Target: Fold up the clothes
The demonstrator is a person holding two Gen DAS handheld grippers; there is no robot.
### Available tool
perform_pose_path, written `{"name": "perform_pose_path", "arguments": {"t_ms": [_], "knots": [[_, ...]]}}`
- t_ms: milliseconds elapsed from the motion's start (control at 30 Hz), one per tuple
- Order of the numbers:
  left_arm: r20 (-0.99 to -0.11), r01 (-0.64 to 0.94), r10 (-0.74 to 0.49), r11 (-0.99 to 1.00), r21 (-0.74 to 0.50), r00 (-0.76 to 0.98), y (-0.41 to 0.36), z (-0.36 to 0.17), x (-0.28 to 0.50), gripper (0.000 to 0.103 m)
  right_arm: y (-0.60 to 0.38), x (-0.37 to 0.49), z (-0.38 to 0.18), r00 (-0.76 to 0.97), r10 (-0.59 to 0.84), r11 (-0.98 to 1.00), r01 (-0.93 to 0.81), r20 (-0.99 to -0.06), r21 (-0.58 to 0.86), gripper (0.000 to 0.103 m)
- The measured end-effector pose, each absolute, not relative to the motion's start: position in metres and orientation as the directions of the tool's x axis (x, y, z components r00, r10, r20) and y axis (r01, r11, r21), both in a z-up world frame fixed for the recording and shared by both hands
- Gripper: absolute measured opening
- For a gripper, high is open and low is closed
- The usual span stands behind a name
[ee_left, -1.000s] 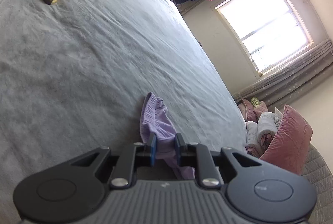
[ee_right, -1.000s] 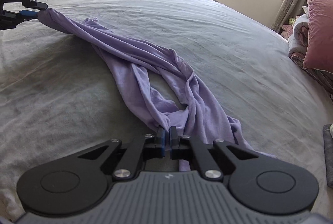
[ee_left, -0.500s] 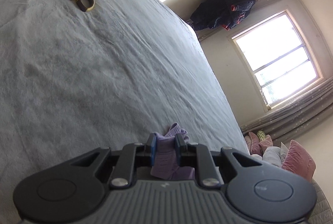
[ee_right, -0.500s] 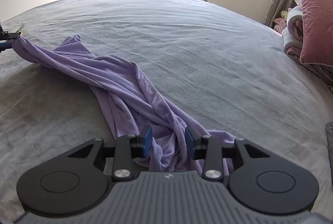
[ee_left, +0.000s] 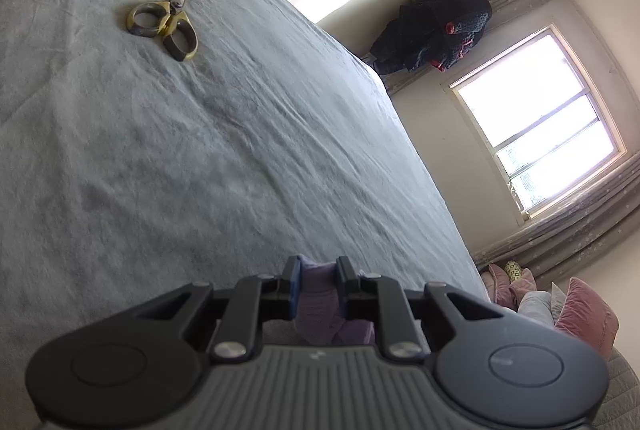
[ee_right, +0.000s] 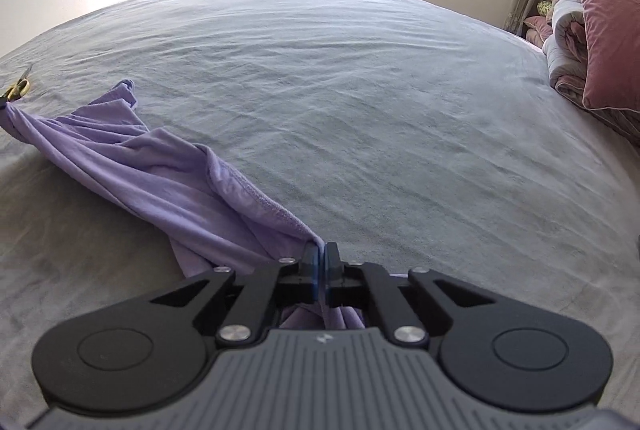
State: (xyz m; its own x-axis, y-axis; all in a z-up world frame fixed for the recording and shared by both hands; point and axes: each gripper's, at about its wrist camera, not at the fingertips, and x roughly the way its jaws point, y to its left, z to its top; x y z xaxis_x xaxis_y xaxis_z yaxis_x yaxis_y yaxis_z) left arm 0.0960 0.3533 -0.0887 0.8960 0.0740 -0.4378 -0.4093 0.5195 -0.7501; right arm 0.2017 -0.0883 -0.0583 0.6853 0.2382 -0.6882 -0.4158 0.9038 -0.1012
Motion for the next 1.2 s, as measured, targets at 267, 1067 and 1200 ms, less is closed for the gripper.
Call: {"name": "perform_pose_path", "arguments": {"t_ms": [267,1067,1200], "knots": [[-0.487,-0.466,0.098,0.502,-0.729,0.868,0.376,-0.096,0.089,0.019,-0.083,0.188,-0.031,0.687,0.238,0.889,-0.438,-0.687,-0.130,0.002],[-0.538,-0.310,-0.030,0.790,-0.529,0.842,0.302,-0.082,0.091,0.040,-0.070,0.149,-0.059,0.744,0.193,0.885,-0.414,-0.639,-0.215,0.042],[-0.540,-0.127,-0.134,0.899,-0.419,0.831,0.252,-0.080,0.107,0.044,-0.097,0.129,-0.064,0.749,0.135,0.908,-0.355,-0.648,-0.221,0.042]]}}
